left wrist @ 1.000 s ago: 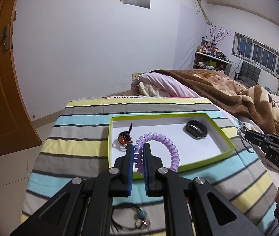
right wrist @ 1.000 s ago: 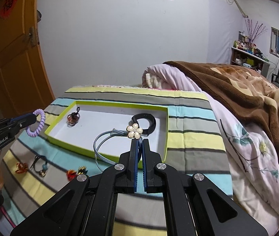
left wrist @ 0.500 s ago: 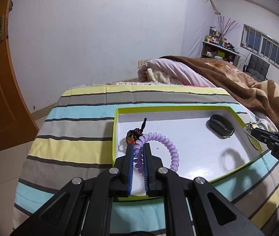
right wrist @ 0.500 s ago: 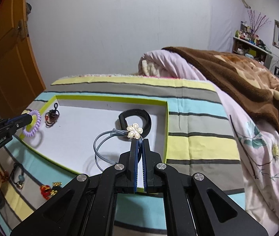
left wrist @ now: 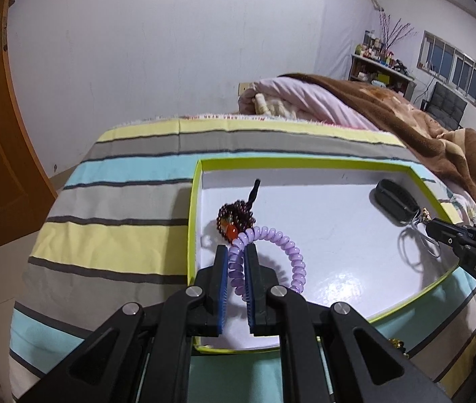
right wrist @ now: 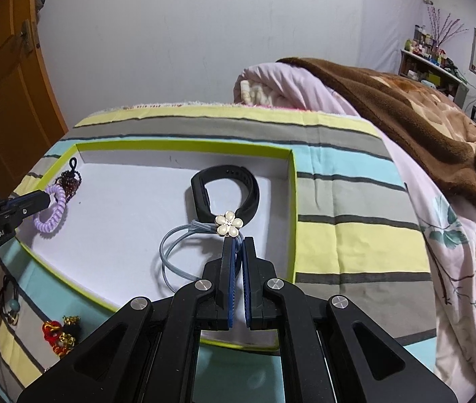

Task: Organize jewelry
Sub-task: 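Carry both hair ties into the green box and open both tools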

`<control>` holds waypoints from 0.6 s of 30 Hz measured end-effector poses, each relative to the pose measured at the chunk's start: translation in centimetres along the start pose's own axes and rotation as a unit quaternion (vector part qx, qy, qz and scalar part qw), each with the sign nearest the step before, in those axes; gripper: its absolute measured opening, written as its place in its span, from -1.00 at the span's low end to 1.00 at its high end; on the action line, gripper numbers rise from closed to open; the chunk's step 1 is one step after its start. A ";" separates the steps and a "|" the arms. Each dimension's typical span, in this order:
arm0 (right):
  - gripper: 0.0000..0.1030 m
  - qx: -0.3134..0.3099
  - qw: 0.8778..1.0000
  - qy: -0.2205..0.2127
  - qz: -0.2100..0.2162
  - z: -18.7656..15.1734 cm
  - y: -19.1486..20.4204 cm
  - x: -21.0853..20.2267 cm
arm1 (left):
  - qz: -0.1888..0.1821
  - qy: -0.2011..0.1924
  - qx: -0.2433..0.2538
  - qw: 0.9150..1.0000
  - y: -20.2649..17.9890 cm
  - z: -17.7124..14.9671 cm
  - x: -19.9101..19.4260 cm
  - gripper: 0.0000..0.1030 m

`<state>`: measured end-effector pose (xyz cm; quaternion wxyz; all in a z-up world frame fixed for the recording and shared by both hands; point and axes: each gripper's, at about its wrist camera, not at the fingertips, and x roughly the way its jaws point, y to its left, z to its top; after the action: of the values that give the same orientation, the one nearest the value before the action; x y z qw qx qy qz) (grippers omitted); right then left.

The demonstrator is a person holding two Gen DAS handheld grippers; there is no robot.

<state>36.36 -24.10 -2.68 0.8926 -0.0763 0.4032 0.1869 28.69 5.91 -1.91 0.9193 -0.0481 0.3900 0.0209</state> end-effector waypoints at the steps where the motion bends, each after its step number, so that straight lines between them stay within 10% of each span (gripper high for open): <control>1: -0.93 -0.001 1.000 0.003 0.002 0.0 0.0 0.2 | 0.000 -0.001 0.000 1.000 0.0 0.0 0.0 -0.80; 18: -0.48 0.002 1.000 -0.014 0.011 -0.6 0.7 -2.4 | -0.008 -0.016 -0.006 1.000 0.3 -0.5 -2.6 -0.64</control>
<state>34.19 -24.30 -1.30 0.8961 -0.0670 0.3921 0.1971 26.55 6.20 -0.43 0.9254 -0.0561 0.3745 0.0169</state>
